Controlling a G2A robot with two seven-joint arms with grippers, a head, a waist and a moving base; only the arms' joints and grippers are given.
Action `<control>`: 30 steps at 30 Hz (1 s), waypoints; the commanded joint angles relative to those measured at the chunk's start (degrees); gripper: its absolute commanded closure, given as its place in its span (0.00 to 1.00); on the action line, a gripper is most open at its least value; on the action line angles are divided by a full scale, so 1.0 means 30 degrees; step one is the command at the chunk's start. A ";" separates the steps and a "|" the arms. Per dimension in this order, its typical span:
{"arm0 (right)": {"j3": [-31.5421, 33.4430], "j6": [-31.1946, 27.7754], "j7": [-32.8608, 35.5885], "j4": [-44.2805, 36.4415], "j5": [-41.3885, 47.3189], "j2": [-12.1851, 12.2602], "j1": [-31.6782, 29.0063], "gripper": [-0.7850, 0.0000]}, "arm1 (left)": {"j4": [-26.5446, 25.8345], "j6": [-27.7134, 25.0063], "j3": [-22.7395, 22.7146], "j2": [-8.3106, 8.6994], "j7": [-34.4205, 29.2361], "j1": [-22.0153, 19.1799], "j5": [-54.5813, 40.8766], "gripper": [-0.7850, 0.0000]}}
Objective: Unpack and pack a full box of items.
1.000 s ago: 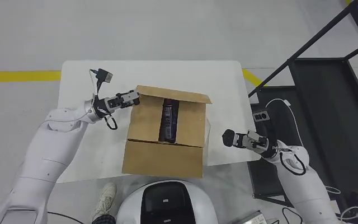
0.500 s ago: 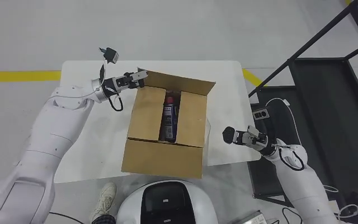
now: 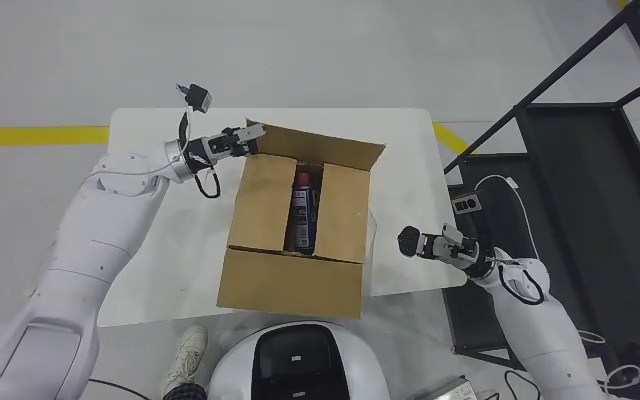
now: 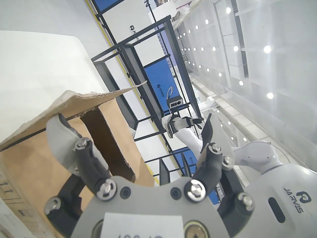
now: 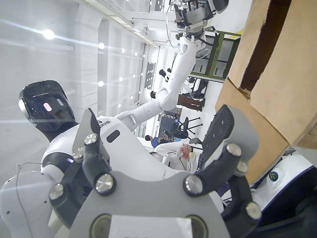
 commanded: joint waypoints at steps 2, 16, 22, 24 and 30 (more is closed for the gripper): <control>0.0000 0.0000 0.0000 0.0000 0.0001 0.0000 0.0000 0.00 | 0.0892 0.0028 0.0473 -0.0377 0.1365 -0.0402 0.0756 0.00; 0.0000 0.0000 0.0000 0.0000 0.0001 0.0000 0.0000 0.00 | 0.7182 -0.0790 0.3095 -0.3168 0.2046 -0.3578 -0.0107 0.00; 0.0000 0.0000 0.0000 0.0000 0.0001 0.0000 0.0000 0.00 | 0.9556 0.0505 0.3480 -0.4118 0.1596 -0.4488 -0.0624 0.00; 0.0000 0.0000 0.0000 0.0000 0.0001 0.0000 0.0000 0.00 | 1.0310 0.1019 0.3639 -0.4387 0.1653 -0.4778 -0.0408 0.00; 0.0000 0.0000 0.0000 0.0000 0.0001 0.0000 0.0000 0.00 | 1.1748 0.1906 0.4034 -0.5007 0.1421 -0.5275 0.0441 0.00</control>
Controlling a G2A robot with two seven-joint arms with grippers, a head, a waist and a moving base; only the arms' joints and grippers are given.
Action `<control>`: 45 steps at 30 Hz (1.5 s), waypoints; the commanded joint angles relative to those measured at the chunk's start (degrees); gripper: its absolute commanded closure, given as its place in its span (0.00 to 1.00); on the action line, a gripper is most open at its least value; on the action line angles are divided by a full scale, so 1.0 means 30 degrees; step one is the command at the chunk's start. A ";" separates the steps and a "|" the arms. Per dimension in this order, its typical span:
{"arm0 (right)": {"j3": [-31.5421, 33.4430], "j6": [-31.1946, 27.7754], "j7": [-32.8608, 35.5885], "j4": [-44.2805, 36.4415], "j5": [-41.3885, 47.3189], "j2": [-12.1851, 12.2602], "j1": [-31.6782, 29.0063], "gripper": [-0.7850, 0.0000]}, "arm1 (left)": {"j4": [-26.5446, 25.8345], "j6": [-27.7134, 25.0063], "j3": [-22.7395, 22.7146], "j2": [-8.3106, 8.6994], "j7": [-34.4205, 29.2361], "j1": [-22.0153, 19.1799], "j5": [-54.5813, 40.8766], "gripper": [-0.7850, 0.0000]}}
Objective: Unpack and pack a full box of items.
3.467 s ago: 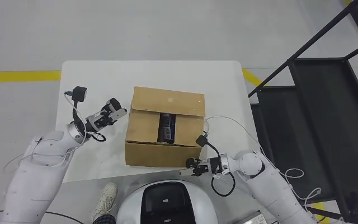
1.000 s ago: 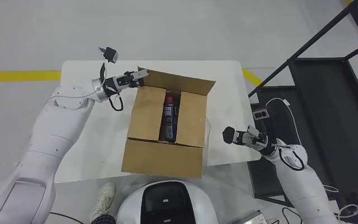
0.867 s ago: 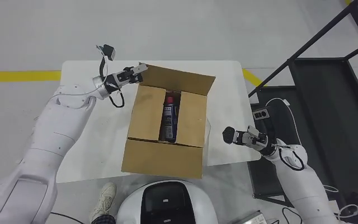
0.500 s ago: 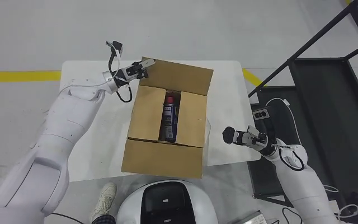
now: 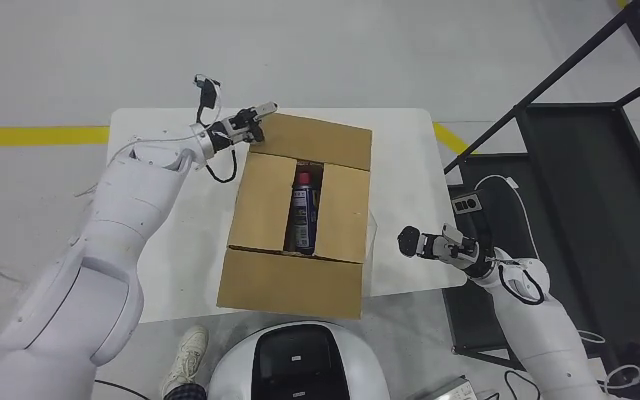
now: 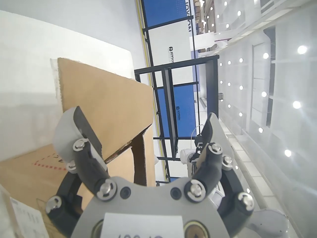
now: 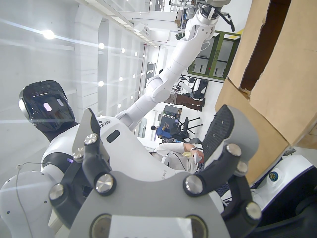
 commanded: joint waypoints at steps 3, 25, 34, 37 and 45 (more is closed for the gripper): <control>0.0000 0.0000 0.0000 0.0000 0.0000 0.0000 0.0000 0.00 | 0.0674 0.0145 0.0246 -0.0275 0.0118 -0.0219 0.0860 0.00; -0.0407 0.0680 -0.0867 -0.0740 -0.1016 -0.0025 0.0141 0.00 | 0.1040 -0.3717 -0.3950 0.0687 -0.5513 0.0510 -0.5165 0.00; -0.3441 0.3397 -0.4461 -0.3244 -0.4831 -0.0318 0.1385 0.00 | -0.2835 -0.2268 -0.4462 0.2522 -0.7753 0.2307 -0.2515 0.00; -0.4692 0.4254 -0.5727 -0.3889 -0.6618 -0.0440 0.1778 0.00 | -0.4778 -0.1991 -0.4939 0.3267 -0.8031 0.3431 -0.1969 0.00; -0.7459 0.5375 -1.0364 -0.3749 -1.0704 -0.0945 0.3788 0.00 | -0.9768 -0.1385 -0.7095 0.5339 -0.8637 0.6461 -0.1703 0.00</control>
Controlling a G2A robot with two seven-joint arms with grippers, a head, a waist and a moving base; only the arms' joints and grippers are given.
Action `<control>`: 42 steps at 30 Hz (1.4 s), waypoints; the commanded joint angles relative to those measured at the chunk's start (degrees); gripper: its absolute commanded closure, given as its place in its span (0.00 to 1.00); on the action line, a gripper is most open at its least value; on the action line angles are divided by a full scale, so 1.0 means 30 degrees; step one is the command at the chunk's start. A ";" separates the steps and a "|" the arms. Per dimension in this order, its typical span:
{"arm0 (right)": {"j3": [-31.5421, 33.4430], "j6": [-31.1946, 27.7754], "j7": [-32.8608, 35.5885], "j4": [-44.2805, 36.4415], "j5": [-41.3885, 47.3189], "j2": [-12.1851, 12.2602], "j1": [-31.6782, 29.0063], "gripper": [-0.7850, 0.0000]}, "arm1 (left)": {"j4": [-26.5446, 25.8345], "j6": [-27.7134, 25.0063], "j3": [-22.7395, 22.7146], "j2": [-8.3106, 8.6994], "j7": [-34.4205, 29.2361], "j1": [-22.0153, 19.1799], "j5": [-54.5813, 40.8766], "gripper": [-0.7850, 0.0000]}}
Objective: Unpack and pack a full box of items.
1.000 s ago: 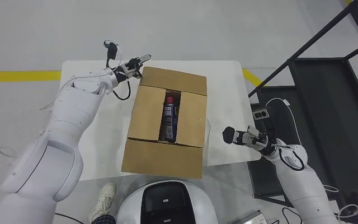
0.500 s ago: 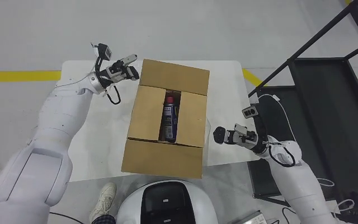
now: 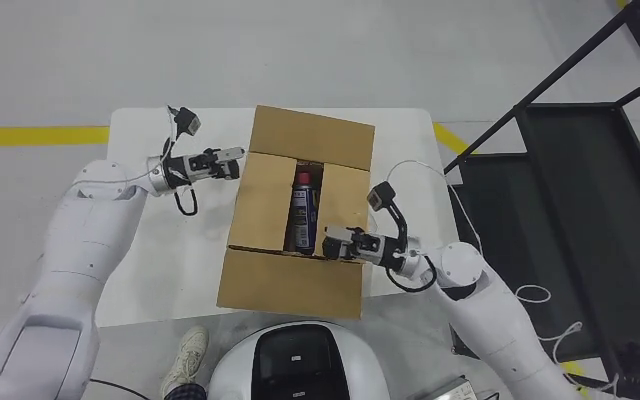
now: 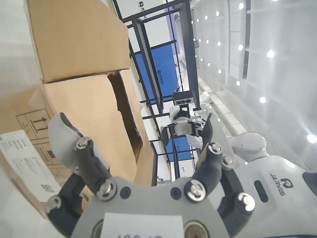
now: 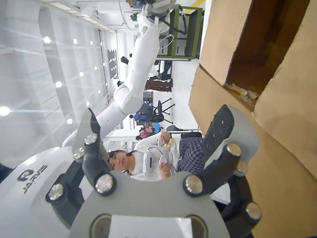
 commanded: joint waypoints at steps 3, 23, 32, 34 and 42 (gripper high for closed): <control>-0.0784 0.0085 -0.1503 0.0717 -0.0887 -0.0218 0.1017 0.00 | -0.2186 0.0402 -0.1381 0.0862 -0.0395 0.1437 -0.0690 0.00; -0.1818 0.1162 -0.1888 0.0654 -0.0894 -0.0446 0.1798 0.00 | -0.4193 0.0861 -0.2767 0.1515 0.0783 0.3134 -0.1477 0.00; -0.5349 0.3468 -0.3148 0.3129 -0.1227 -0.1443 0.4809 0.00 | -0.5952 0.1401 -0.3633 0.1844 0.1931 0.3977 -0.0005 0.00; -0.5672 0.3564 -0.3258 0.3544 -0.1316 -0.1566 0.5076 0.00 | -0.6218 0.1548 -0.3877 0.1928 0.2051 0.4136 0.0220 0.00; -0.6704 0.1942 -0.2889 0.3967 -0.0580 -0.2098 0.5979 0.00 | -0.6999 0.1735 -0.4155 0.2005 0.2505 0.4307 0.0416 0.00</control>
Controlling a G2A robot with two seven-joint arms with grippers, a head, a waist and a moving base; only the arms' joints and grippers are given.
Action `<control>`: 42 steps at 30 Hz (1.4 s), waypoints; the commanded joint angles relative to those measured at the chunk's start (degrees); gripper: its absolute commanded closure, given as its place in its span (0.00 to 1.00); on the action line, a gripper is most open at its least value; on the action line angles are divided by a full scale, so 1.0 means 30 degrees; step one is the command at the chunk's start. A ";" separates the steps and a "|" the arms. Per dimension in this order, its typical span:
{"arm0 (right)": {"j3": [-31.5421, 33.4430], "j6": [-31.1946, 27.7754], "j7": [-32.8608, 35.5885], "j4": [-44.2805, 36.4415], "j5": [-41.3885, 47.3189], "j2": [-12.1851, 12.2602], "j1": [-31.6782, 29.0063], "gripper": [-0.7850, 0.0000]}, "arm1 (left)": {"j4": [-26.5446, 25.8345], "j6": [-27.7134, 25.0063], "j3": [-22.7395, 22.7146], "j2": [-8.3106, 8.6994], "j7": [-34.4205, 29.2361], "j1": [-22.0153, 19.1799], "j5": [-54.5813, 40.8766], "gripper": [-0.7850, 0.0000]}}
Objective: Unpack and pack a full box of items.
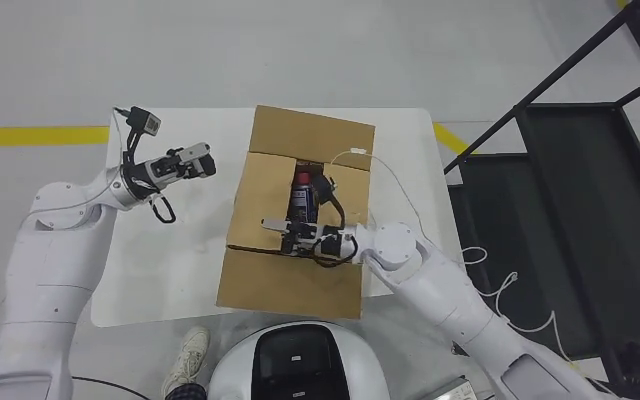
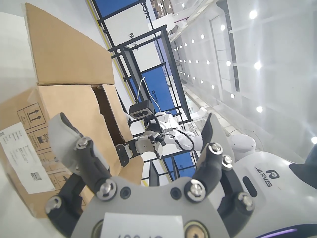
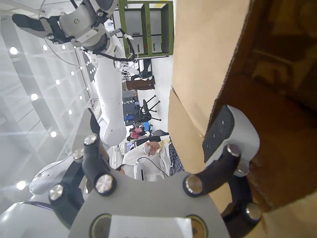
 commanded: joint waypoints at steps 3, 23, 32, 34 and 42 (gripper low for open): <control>-0.0358 -0.1522 -0.0166 0.0272 0.0835 -0.0336 0.0562 0.00 | -0.0170 -0.0233 -0.0065 -0.0042 0.0486 -0.0087 -0.0260 0.00; -0.6921 -0.4119 -0.2806 0.6424 0.1586 -0.4648 0.6770 0.00 | 0.0077 -0.0412 -0.0333 -0.0209 -0.0246 -0.1390 -0.2760 0.00; -0.5346 -0.3733 -0.2707 0.5742 0.0029 -0.4207 0.5737 0.00 | 0.2549 -0.0088 0.1064 -0.0573 -0.0988 -0.2800 -0.2049 0.00; -0.4340 -0.3515 -0.2429 0.4636 -0.0328 -0.3719 0.4876 0.00 | 0.3087 -0.0006 0.1333 -0.0618 -0.0961 -0.2968 -0.1501 0.00; 0.0811 -0.2519 -0.1515 -0.0741 -0.1922 -0.1687 -0.0068 0.00 | 0.4393 -0.0131 0.1485 -0.0635 -0.0335 -0.2958 -0.0480 0.00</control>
